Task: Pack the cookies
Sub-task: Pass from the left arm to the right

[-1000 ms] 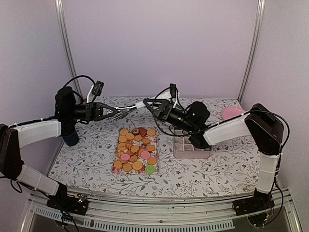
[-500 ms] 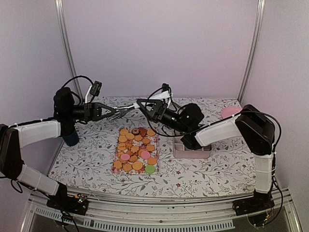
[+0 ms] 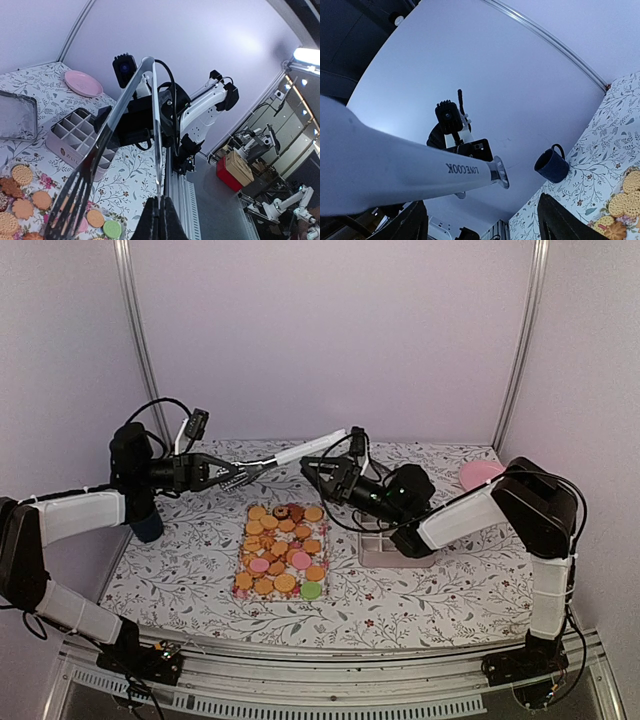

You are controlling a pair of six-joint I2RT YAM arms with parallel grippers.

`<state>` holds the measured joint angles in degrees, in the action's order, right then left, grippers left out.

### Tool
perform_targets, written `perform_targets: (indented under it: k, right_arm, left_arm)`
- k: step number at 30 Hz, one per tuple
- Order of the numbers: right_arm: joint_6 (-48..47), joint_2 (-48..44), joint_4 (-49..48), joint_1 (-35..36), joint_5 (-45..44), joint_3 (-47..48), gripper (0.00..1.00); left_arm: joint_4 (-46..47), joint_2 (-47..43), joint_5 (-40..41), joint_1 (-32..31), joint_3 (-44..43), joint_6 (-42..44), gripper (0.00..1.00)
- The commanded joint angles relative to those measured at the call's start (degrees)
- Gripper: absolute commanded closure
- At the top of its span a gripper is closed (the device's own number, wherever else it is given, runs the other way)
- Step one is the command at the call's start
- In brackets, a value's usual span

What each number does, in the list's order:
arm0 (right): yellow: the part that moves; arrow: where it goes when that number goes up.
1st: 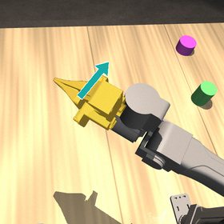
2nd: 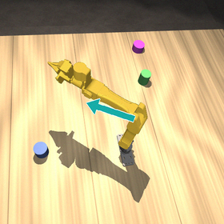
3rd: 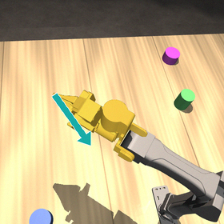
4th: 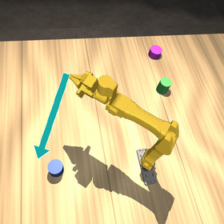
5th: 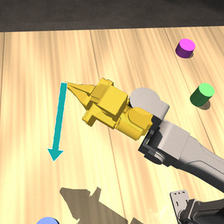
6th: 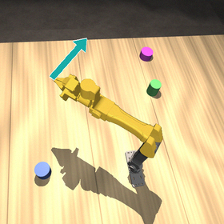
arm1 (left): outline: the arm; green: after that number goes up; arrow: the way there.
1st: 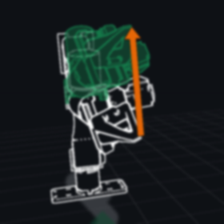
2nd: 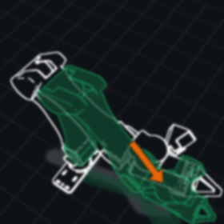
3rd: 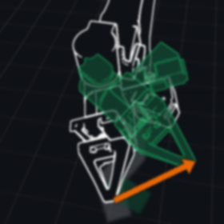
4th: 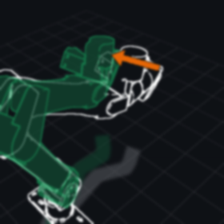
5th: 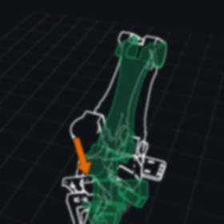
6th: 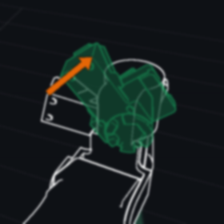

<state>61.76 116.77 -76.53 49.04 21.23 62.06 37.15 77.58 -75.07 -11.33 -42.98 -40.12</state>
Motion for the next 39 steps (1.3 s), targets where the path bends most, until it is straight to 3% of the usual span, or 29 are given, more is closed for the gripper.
perform_targets:
  k: [1, 18, 27, 39]
  right_arm:
    - [-2.6, -4.7, -2.9, -1.5, -1.7, -2.2, 0.23]
    - [-5.5, -1.4, 1.2, -0.1, 4.2, 6.4, 0.37]
    - [-7.5, -1.9, 4.5, 0.2, 7.9, 5.8, 0.43]
    - [-14.5, -7.3, 11.6, -0.2, 8.5, 4.9, 0.65]
  left_arm:
    - [2.8, -1.1, -0.2, 0.5, 0.4, -1.0, 1.00]
    - [4.5, -1.0, -0.6, 0.4, 1.1, -2.5, 1.00]
    - [5.1, -1.0, -0.9, 0.6, 1.1, -3.1, 1.00]
    - [4.7, -1.2, -1.1, 1.0, 1.1, -2.8, 1.00]
